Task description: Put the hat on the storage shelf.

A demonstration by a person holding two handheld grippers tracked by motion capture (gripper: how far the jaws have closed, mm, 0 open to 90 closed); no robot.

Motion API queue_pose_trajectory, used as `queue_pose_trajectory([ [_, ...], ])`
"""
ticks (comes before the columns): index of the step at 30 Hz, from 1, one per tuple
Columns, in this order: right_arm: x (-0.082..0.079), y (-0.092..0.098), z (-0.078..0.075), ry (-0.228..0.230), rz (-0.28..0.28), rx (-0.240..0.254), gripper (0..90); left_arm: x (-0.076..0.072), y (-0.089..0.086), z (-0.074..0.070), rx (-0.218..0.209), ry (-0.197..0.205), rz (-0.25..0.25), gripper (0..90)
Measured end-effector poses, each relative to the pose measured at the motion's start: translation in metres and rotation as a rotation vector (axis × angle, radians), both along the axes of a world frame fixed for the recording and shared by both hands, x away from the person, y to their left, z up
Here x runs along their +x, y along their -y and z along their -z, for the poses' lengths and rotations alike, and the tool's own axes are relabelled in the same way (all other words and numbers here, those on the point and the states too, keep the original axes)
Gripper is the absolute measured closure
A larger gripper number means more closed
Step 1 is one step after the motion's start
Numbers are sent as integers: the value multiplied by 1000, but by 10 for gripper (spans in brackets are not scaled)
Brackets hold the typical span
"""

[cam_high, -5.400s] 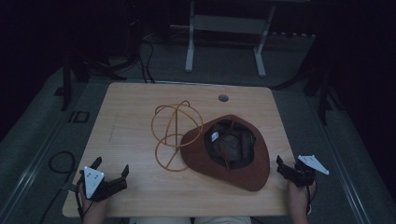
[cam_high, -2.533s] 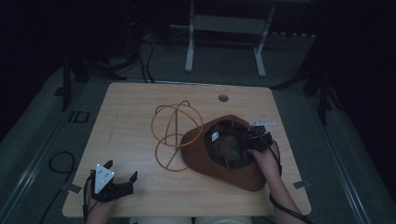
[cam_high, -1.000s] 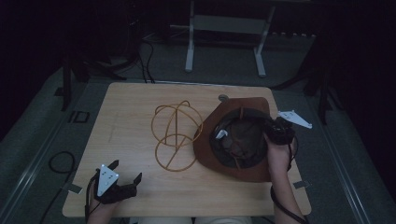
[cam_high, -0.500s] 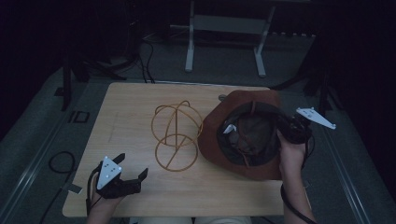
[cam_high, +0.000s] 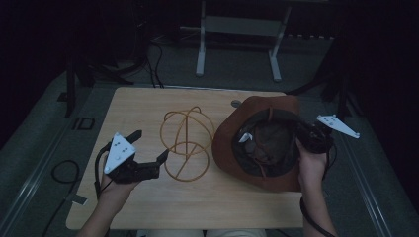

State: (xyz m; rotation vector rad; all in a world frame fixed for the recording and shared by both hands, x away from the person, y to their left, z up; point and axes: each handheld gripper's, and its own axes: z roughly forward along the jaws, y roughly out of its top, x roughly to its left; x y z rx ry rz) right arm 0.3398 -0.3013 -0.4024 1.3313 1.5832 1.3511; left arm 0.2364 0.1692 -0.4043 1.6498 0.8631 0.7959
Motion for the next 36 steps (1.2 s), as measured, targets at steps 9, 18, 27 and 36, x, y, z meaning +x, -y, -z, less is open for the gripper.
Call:
queue_pose_trajectory([
  [9, -5, 2, 2, -2, -8, 7, 830, 23, 44, -26, 32, 24, 68, 72],
  [18, -11, 3, 0, 12, -19, 18, 830, 39, 91, -38, 46, 44, 144, 72],
  [27, -17, 4, 1, 15, -35, 22, 830, 50, 152, -36, 73, 20, 260, 72],
  [36, -31, 8, -2, 36, -52, 37, 829, 61, 196, -21, 110, -18, 302, 72],
])
